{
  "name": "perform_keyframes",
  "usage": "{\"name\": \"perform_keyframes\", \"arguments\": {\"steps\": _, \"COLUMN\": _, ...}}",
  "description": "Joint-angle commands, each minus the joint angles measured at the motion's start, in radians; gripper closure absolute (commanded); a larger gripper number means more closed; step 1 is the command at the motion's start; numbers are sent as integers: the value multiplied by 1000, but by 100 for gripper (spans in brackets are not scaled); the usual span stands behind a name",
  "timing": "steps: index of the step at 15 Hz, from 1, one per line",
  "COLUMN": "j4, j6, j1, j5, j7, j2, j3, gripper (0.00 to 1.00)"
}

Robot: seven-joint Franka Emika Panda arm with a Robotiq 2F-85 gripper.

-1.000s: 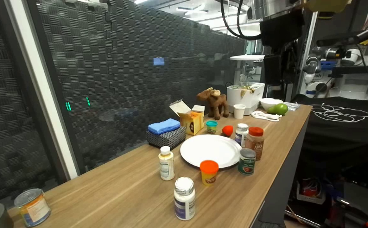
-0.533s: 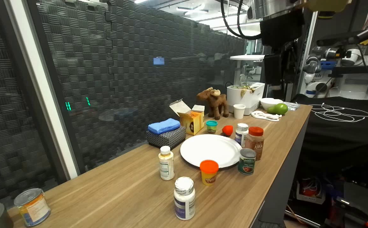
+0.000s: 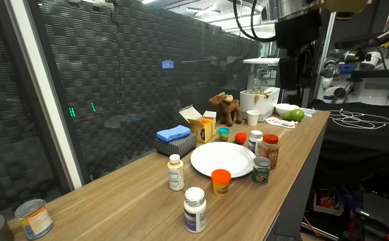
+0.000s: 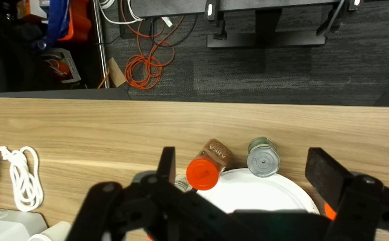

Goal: Put the objects on the table onto the tray

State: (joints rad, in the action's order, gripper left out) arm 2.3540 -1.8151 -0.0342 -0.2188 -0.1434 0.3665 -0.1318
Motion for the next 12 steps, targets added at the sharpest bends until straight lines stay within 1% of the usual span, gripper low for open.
{"name": "perform_keyframes", "arguments": {"steps": 1, "j4": -2, "j6": 3, "j1": 21, "j5": -6, "j7": -6, "j2": -1, "j3": 19, "gripper": 0}}
{"name": "perform_keyframes", "arguments": {"steps": 5, "j4": -2, "j6": 3, "j1": 21, "j5": -6, "j7": -6, "j2": -1, "j3": 19, "gripper": 0}}
{"name": "perform_keyframes", "arguments": {"steps": 8, "j4": -57, "j6": 25, "j1": 28, "j5": -25, "j7": 3, "j2": -43, "j3": 11, "gripper": 0}}
{"name": "perform_keyframes", "arguments": {"steps": 10, "j4": -120, "j6": 39, "j1": 34, "j5": -40, "j7": 0, "j2": -99, "j3": 1, "gripper": 0}}
{"name": "perform_keyframes", "arguments": {"steps": 12, "j4": -181, "j6": -1, "j1": 51, "j5": -34, "j7": -2, "j2": -158, "j3": -5, "gripper": 0}}
